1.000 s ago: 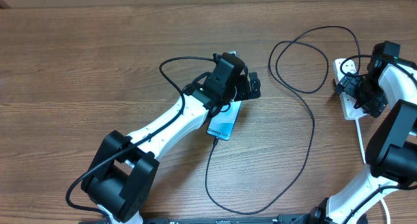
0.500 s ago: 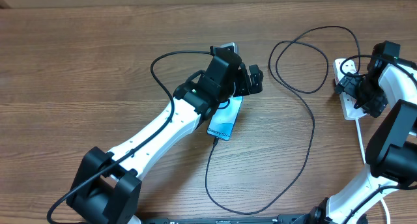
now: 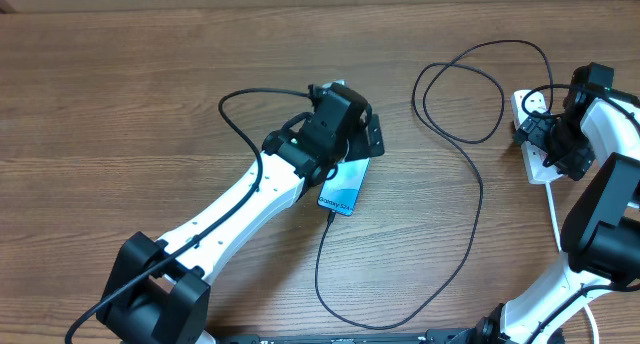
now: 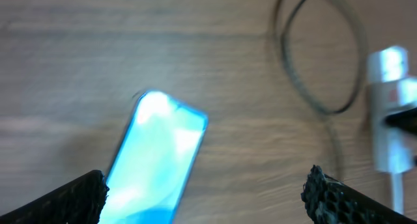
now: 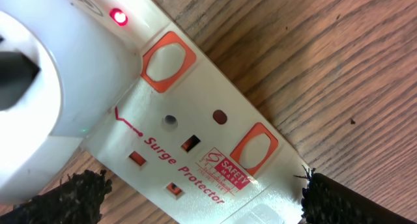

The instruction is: Plug charger to phone and switch on socket

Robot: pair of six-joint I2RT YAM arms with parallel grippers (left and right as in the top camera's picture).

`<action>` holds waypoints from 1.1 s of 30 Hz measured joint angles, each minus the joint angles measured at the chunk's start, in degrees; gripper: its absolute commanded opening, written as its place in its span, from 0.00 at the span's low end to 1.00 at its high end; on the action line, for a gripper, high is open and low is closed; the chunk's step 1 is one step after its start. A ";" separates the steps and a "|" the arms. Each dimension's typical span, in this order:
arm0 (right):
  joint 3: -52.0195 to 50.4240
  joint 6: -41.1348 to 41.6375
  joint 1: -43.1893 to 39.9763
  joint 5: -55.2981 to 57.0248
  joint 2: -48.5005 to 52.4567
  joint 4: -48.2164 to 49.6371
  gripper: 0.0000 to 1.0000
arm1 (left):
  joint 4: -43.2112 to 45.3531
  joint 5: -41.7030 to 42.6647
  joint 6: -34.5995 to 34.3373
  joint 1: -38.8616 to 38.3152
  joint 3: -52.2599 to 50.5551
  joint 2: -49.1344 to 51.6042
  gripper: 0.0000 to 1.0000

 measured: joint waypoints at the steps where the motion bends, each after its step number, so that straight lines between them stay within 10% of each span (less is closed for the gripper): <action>1: 0.00 0.00 0.00 -0.02 0.00 0.00 1.00 | -1.51 -0.20 0.02 0.00 -0.04 -0.20 1.00; 10: 0.00 -0.02 0.00 -0.04 0.00 0.02 1.00 | -16.22 -1.36 0.20 0.00 -0.22 -1.86 1.00; 33: 0.00 0.00 -0.02 -0.04 0.00 0.00 1.00 | -14.80 -3.61 6.51 0.00 -4.87 -1.88 1.00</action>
